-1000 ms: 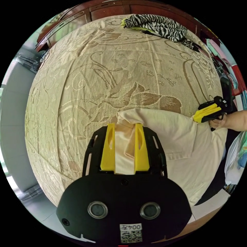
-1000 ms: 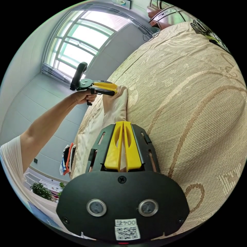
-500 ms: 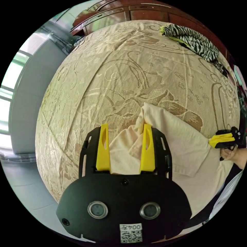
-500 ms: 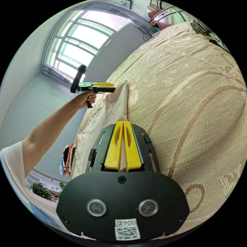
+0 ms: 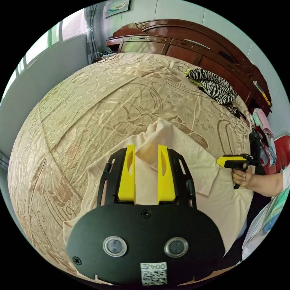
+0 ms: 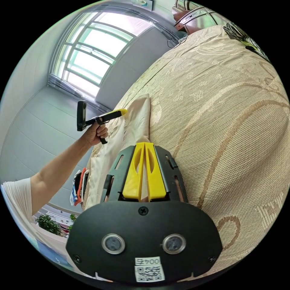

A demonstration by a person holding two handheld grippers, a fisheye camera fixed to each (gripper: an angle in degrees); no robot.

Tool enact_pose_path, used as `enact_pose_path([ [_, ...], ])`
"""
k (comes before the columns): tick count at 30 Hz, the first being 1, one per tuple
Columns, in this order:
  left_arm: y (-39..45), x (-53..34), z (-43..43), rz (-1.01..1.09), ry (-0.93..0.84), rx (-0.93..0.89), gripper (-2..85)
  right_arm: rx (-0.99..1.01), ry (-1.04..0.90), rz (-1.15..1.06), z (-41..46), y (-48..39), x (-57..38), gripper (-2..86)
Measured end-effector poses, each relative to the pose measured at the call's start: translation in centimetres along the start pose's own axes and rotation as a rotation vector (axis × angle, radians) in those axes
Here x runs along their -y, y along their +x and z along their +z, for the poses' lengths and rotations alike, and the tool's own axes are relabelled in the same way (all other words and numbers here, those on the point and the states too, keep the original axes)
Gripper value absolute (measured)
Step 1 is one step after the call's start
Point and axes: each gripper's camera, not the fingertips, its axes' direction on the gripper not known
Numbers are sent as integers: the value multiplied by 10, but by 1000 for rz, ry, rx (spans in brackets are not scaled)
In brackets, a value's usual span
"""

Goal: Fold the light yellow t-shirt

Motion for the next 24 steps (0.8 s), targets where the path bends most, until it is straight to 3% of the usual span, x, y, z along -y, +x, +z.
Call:
enact_pose_path([
  [4, -8, -28, 23, -45, -52, 8, 62, -2, 0, 0, -7, -3, 9, -8],
  [11, -10, -80, -33, -197, 39, -34, 19, -7, 0, -1, -19, -11, 28, -8],
  [16, -41, -148, 34, -302, -190, 66, 20, -9, -2, -1, -29, -20, 48, -8],
  [19, -58, -191, 39, -396, -87, -12, 24, -11, -2, -2, -35, -28, 61, -8],
  [24, -37, -241, -5, -423, 156, 26, 23, -14, -2, -1, -43, -43, 83, -8],
])
